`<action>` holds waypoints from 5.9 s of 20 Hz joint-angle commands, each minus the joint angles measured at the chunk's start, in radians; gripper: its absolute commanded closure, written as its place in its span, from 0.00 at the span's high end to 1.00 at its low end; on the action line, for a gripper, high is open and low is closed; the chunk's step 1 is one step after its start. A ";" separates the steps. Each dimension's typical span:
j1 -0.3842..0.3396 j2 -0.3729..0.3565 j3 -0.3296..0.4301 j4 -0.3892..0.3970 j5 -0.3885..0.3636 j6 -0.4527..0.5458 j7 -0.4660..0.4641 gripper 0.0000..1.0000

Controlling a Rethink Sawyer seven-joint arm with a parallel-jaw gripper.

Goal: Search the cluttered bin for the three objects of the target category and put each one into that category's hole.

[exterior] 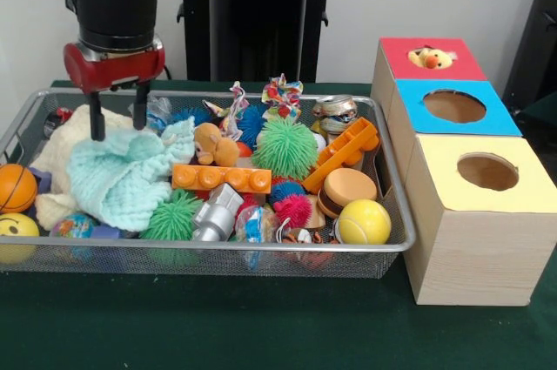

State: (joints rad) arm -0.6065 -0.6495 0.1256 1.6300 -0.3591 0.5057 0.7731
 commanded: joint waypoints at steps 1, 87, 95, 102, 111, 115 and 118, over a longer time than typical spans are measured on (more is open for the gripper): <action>0.016 -0.030 0.097 0.077 -0.023 0.116 0.000 1.00; 0.308 0.074 -0.048 0.120 0.375 -0.351 0.388 1.00; 0.302 0.102 -0.051 0.114 0.392 -0.415 0.370 1.00; 0.271 0.197 -0.031 0.075 0.366 -0.533 0.359 1.00; 0.271 0.218 -0.022 0.063 0.360 -0.581 0.337 1.00; 0.265 0.208 0.001 0.072 0.345 -0.608 0.331 1.00; 0.256 0.191 0.022 0.087 0.336 -0.616 0.332 1.00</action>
State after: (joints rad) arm -0.3225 -0.4681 0.0706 1.7157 -0.0047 -0.0495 0.8443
